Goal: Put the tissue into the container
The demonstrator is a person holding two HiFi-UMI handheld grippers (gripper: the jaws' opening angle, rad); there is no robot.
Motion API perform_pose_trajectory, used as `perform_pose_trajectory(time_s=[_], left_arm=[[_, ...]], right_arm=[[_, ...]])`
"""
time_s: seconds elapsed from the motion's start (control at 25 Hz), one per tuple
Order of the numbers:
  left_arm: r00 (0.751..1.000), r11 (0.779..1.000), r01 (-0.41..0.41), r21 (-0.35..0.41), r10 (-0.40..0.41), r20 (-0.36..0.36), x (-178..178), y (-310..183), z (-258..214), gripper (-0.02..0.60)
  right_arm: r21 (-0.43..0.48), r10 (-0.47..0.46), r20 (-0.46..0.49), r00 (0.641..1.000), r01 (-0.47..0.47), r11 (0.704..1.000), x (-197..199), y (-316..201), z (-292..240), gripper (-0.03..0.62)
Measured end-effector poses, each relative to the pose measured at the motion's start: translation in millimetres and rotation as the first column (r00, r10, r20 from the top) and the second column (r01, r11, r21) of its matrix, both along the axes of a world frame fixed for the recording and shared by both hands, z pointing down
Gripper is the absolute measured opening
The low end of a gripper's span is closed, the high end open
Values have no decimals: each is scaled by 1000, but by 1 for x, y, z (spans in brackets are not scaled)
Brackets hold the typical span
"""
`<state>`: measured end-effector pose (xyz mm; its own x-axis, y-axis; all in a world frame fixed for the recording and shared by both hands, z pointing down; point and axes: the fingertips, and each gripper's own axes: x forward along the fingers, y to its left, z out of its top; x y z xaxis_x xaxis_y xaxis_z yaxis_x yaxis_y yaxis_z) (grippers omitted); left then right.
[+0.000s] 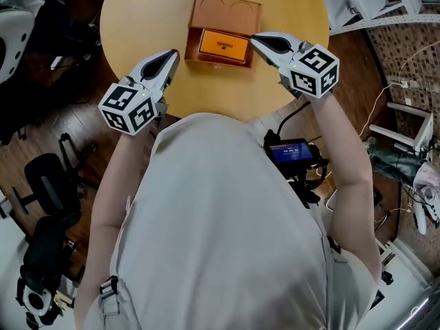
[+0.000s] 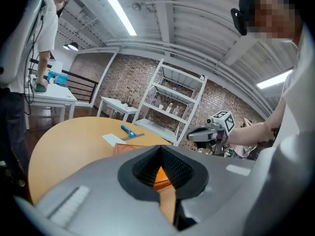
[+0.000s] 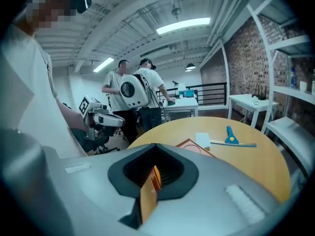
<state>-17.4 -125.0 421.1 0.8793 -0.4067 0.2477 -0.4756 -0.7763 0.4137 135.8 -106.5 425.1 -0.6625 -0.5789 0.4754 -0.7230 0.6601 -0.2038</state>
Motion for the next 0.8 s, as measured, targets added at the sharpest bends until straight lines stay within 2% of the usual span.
perform_pose_trajectory(time_s=[0.32,0.56,0.8], left_arm=[[984,984,-177,21,177,15,62,-12,14,0],[973,973,-230,17,230,20,82,-8,19,0],[965,966,-260,11,259,26,94,-5,20,0]], right_arm=[[187,42,72,997,-54,981,23,19,-27,-3],[199,46,55,997,-56,978,29,26,-24,-3],[236,88,80,993,-105,966,38,29,-30,-3]])
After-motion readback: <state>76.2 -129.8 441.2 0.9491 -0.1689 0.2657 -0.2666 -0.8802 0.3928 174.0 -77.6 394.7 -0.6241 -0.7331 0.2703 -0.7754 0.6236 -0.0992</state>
